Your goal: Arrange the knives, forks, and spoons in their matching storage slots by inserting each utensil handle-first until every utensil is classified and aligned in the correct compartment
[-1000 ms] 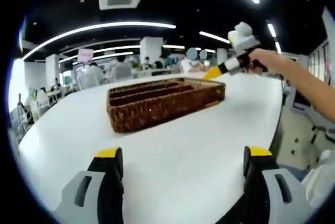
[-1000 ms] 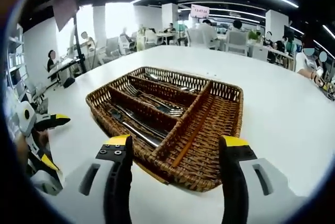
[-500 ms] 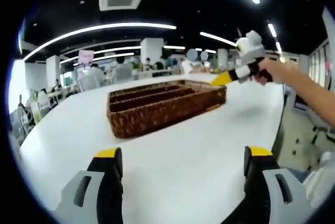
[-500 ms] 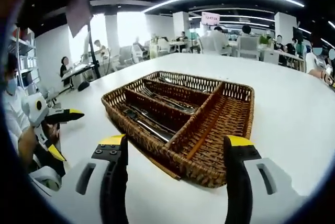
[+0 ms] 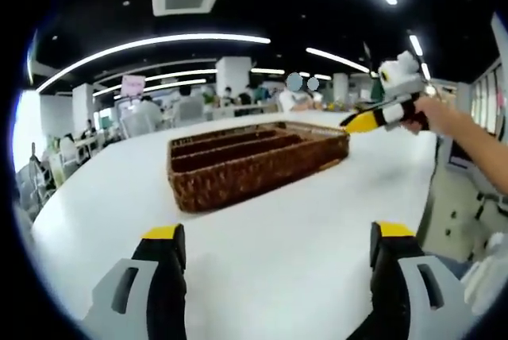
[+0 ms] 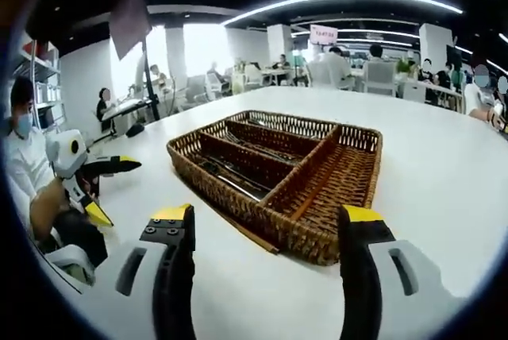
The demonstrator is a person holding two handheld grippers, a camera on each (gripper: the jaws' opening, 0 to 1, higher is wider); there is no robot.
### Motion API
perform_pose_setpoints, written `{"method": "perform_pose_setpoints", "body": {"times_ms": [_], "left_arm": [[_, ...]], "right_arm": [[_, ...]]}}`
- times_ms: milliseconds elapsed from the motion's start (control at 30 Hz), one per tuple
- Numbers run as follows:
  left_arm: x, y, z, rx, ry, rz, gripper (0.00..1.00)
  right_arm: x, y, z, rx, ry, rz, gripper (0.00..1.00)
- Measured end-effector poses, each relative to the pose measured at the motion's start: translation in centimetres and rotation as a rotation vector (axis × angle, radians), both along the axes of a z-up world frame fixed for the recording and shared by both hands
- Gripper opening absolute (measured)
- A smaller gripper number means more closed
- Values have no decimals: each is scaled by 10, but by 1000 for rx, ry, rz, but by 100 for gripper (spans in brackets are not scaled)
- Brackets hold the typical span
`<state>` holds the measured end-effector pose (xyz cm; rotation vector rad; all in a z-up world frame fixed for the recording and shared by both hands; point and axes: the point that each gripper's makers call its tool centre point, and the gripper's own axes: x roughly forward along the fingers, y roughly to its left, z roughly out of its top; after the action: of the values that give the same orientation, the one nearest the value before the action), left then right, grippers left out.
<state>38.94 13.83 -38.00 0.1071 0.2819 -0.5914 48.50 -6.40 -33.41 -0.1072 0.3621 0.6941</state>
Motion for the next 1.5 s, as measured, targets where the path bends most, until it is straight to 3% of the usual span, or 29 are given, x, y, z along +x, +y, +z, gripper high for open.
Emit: {"method": "perform_pose_setpoints", "body": {"times_ms": [167, 300, 400, 633, 1000, 1100, 1333, 1433, 1467, 1500], "left_arm": [[-3, -3, -7, 4, 18, -6, 97], [-5, -5, -9, 11, 25, -10, 97], [-4, -2, -11, 13, 32, -9, 97], [-5, 2, -13, 17, 39, -3, 97], [-5, 5, -15, 24, 45, -5, 96], [-5, 4, -15, 33, 38, -16, 93], [-6, 8, -17, 34, 45, -7, 92], [-7, 8, -18, 41, 50, -9, 92], [-8, 8, -18, 48, 50, -10, 92], [-8, 8, -18, 52, 49, -9, 91]], "right_arm": [[-17, 3, -12, -33, 3, 25, 73], [-22, 4, -16, -75, -26, 79, 65], [-27, 12, -18, -44, -15, 141, 61], [-25, 15, -36, -124, -21, 203, 59], [-24, 28, -46, -151, -23, 283, 49], [-24, 29, -59, -244, -36, 356, 40], [-15, 32, -60, -262, -60, 376, 36], [-10, 28, -67, -364, -101, 436, 26], [-10, 33, -64, -368, -142, 466, 24], [-11, 33, -65, -372, -140, 472, 23]]}}
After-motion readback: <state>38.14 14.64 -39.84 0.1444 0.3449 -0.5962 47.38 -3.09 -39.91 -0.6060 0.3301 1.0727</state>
